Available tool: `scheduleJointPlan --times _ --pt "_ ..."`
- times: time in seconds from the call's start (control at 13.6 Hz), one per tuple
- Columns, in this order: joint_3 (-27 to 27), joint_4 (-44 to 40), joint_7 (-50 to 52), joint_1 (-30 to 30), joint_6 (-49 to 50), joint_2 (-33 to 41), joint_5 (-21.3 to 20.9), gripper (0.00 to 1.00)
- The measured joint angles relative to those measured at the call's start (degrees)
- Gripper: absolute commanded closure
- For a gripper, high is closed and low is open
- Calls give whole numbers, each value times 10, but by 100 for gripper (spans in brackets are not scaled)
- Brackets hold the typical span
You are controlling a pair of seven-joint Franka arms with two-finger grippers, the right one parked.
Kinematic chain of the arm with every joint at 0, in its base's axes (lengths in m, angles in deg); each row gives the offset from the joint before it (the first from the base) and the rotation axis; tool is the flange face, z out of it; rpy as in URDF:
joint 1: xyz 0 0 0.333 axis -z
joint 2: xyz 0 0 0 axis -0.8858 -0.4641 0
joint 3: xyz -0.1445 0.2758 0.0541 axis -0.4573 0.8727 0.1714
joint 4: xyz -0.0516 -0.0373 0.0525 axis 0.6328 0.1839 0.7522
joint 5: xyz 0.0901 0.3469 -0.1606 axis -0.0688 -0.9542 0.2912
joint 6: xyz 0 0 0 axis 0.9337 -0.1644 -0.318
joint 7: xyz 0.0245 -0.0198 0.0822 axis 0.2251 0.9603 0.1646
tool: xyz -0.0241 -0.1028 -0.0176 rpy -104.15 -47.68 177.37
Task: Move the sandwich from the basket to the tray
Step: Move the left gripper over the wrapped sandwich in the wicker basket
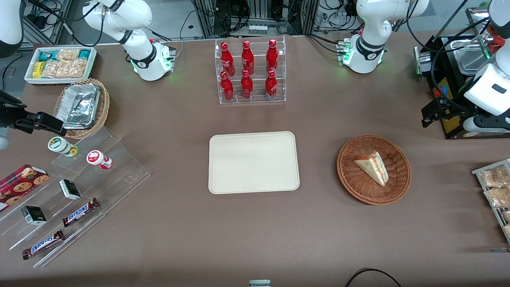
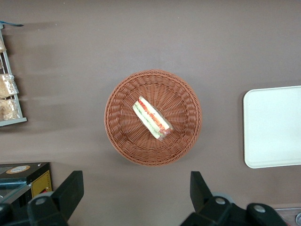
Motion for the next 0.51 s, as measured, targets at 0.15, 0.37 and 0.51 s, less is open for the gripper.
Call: scheduleJointPlan --times 0.15,0.37,0.51 --pt "2 -1 0 0 4 0 0 0" --pt "5 -1 6 -2 13 -1 0 0" --pt "5 4 29 -3 14 -8 0 0"
